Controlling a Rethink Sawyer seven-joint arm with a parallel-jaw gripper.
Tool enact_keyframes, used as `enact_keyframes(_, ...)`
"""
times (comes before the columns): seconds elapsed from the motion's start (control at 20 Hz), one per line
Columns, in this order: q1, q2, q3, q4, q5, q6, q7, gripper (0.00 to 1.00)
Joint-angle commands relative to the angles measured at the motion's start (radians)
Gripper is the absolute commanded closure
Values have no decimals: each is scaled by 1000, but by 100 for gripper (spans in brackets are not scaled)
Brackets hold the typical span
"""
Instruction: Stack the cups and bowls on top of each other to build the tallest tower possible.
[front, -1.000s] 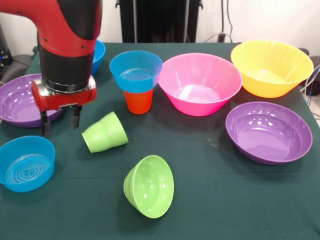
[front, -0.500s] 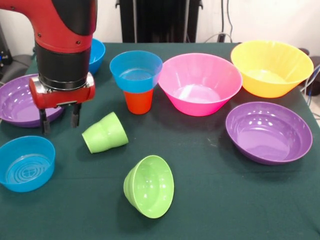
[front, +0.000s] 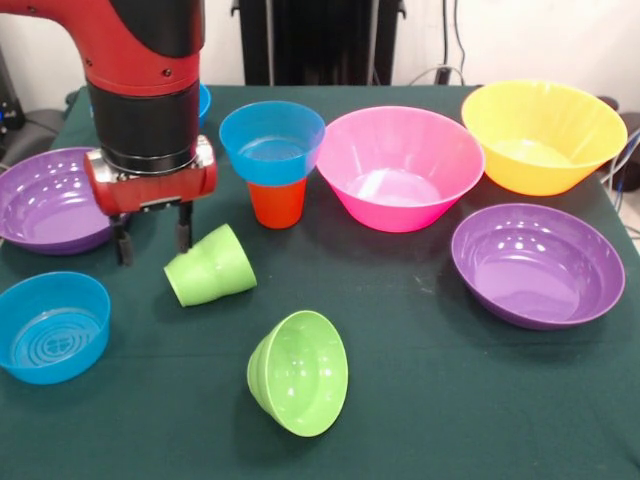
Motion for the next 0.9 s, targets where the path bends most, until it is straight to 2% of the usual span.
enact_keyframes(0.05, 42, 17, 45, 102, 31, 36, 18, 0)
enact_keyframes(0.4, 44, 21, 30, 120, 43, 8, 34, 0)
enact_keyframes(0.9, 30, 55, 32, 148, 34, -93, 63, 0)
